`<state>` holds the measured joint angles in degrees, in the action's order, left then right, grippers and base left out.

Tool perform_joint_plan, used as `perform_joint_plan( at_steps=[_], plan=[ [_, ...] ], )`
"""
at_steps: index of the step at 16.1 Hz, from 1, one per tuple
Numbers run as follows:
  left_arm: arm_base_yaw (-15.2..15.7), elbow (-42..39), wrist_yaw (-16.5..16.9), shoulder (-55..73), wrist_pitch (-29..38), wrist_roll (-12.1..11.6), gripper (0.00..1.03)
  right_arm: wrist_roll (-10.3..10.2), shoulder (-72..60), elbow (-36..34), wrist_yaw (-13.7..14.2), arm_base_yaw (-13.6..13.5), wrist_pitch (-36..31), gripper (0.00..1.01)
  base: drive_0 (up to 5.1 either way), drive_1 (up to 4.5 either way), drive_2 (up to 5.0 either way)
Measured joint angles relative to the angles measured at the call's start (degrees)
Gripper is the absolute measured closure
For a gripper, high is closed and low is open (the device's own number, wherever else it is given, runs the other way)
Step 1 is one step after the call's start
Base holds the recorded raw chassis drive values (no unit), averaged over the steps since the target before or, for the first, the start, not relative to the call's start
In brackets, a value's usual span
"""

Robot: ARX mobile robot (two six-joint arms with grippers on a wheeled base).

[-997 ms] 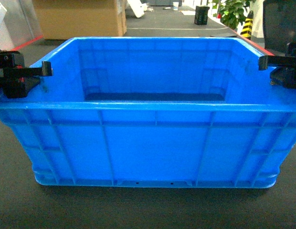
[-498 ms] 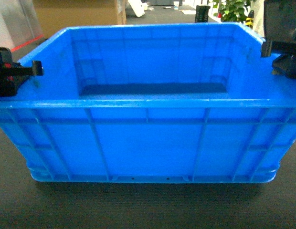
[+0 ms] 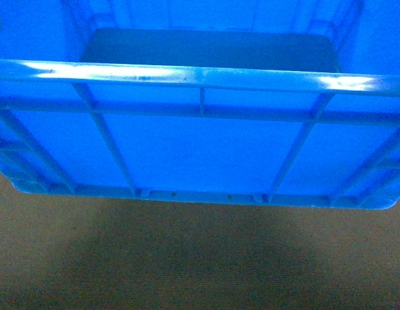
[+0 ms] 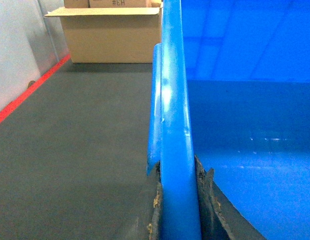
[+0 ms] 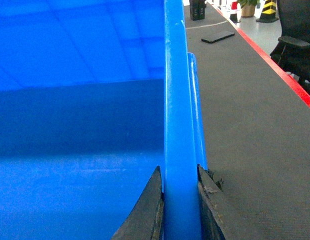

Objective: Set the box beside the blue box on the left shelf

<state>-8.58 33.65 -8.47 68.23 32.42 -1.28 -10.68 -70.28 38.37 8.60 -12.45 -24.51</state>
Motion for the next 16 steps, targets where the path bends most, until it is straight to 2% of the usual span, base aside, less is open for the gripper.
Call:
perform_joint_plan(
  at_steps=[1,4,5,16],
  plan=[
    [-0.22,-0.98,-0.28,-1.86,-0.2,-0.04,0.92,0.11,1.64,-0.94,0.17,0.0,0.0,0.89,0.0,0.0,0.0],
    [-1.01,-3.67,-1.53,-5.77,2.12,-0.02,0.92,2.64,4.96,-3.54,3.06,-0.74,-4.68,0.89,0.0,0.0,0.0],
    [-1.03,-3.67,-1.57,-5.84,2.43,0.0,0.92,2.97,5.27,-3.54,3.19,-0.77,-4.96,0.89,0.0,0.0,0.0],
    [-1.09,-3.67,-1.44,-5.6,1.81,0.22,0.92,3.23,5.27,-3.78,3.41,-0.79,-4.63,0.89,-0.1,-0.14,-0.1]
  ],
)
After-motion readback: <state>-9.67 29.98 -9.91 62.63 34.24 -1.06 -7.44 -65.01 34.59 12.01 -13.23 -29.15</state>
